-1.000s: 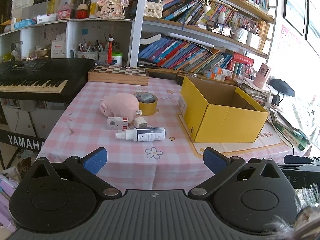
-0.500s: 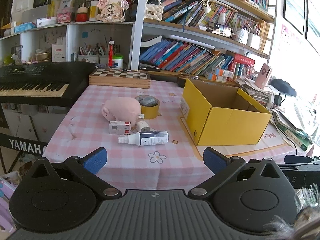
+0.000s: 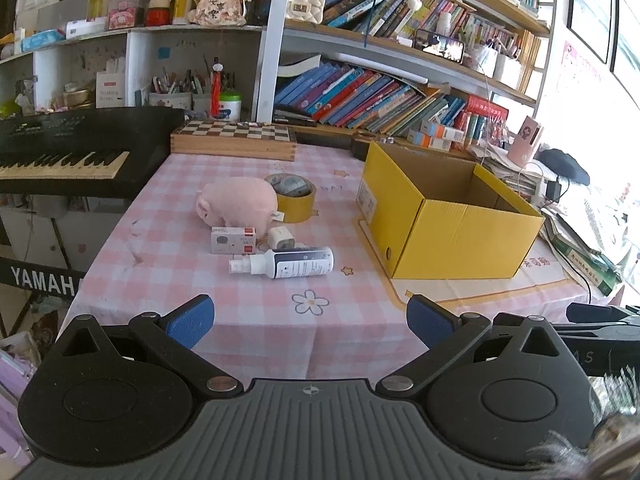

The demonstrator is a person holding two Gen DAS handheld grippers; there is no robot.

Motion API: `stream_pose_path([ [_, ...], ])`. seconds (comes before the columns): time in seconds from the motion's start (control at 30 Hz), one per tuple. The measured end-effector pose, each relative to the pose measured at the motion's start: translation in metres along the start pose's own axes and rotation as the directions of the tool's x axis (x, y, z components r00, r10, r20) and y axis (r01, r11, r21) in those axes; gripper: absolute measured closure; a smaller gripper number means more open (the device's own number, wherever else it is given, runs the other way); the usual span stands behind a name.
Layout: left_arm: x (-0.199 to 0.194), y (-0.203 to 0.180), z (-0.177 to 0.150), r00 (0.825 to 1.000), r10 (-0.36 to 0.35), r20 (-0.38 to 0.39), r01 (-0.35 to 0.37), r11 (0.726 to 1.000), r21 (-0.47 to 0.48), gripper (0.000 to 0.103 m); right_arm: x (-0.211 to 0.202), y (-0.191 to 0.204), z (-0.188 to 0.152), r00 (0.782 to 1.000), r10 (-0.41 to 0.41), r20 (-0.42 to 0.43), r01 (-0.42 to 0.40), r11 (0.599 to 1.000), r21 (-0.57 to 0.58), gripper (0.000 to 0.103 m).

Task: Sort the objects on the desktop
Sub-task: 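Move both tools toward the small items beside the pink pig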

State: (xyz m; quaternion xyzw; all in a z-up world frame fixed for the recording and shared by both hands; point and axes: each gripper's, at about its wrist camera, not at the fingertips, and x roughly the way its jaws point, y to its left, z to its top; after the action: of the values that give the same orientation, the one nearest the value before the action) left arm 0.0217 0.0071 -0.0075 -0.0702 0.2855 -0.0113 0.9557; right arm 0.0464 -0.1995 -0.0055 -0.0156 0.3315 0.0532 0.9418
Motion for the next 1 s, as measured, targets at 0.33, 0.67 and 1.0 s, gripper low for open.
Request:
stream_pose_path([
  [0.33,0.0051,0.0024,-0.0019,1.0,-0.007,-0.03,0.007,1.0,-0.005,0.0,0.0007,0.0007,-0.0005,1.0,0.002,-0.005,-0.002,1.0,-0.003,0.0],
  [0.67,0.0045,0.0032,-0.0024,1.0,-0.004,-0.031,0.004,1.0,-0.006,0.0,0.0007,0.0004,-0.0003,1.0,0.003,-0.005,-0.003,1.0,-0.004,0.0],
  [1.0,0.0037,0.0077,-0.0042,0.999,-0.042,-0.026,0.042,0.999,-0.026,0.0,-0.0025,0.0068,0.001,0.997,0.071,0.014,-0.071,0.997,-0.016,0.0],
])
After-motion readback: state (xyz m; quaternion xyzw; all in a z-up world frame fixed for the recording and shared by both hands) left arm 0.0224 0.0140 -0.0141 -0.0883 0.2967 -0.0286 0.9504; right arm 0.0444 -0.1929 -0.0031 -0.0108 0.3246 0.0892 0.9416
